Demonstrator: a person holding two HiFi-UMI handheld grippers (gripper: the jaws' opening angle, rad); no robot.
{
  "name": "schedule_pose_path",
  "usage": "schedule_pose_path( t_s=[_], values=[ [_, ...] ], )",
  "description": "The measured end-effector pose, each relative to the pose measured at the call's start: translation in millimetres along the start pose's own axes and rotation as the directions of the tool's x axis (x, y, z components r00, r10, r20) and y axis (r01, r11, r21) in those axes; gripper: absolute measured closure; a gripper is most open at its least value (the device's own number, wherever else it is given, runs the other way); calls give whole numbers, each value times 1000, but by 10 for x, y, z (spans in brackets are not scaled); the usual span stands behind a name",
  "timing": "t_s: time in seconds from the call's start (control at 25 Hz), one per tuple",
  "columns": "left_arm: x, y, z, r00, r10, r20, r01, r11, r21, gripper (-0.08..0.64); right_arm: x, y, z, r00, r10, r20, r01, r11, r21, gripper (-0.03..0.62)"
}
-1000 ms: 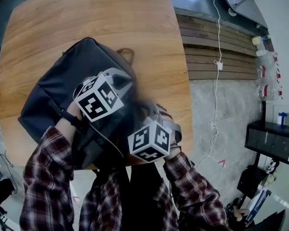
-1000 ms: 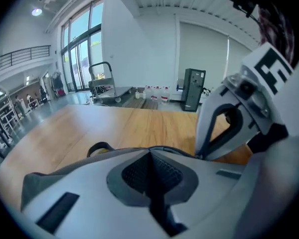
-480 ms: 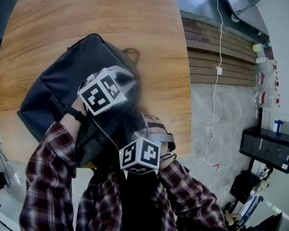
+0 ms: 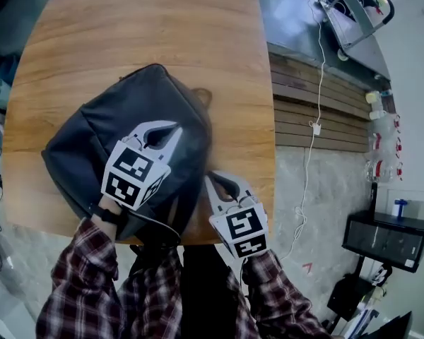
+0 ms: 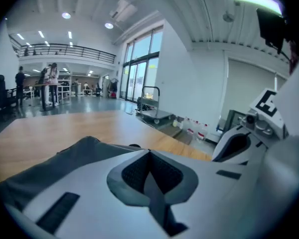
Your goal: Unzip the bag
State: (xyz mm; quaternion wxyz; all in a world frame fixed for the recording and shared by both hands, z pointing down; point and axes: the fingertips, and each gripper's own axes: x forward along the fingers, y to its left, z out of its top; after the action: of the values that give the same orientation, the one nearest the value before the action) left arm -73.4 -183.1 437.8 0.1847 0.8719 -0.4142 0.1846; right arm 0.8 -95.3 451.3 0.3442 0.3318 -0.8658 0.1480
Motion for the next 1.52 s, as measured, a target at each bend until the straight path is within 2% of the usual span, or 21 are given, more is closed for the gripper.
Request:
schedule_pose_path(
  t_s=[0.08,0.2,0.32,0.48,0.68,0.92,1.12,1.52],
  values=[
    [-311,-60,235,995,64,76,-61,997,-36,551,-160,-79,300,996,-3,89,0,999,39,581],
    [-763,-246,653,973,144,180,-134,989,-68,551,-454,-96,828,975,-4,224,-8,999,53,581],
    [-1132,-439,953,950,206,233,-189,978,-94,551,-725,4,1256,945,3,327,-18,999,44,581],
    [-1529,-630,1342,913,254,319,-227,966,-122,551,-1056,124,1714,896,2,445,-6,1000,9,581],
    [-1844,-784,1585,880,275,387,-259,961,-95,551,-1356,260,1991,852,2,524,10,1000,-21,581],
    [-1863,-870,1653,868,277,413,-258,961,-103,551,-1465,285,2010,847,7,532,19,999,-43,581],
    [-1797,-930,1664,871,276,407,-260,961,-94,551,-1459,267,1965,859,13,512,20,998,-59,581],
    [-1722,-955,1673,876,270,400,-258,962,-85,551,-1433,254,1951,860,33,509,-5,998,-56,581]
  ],
)
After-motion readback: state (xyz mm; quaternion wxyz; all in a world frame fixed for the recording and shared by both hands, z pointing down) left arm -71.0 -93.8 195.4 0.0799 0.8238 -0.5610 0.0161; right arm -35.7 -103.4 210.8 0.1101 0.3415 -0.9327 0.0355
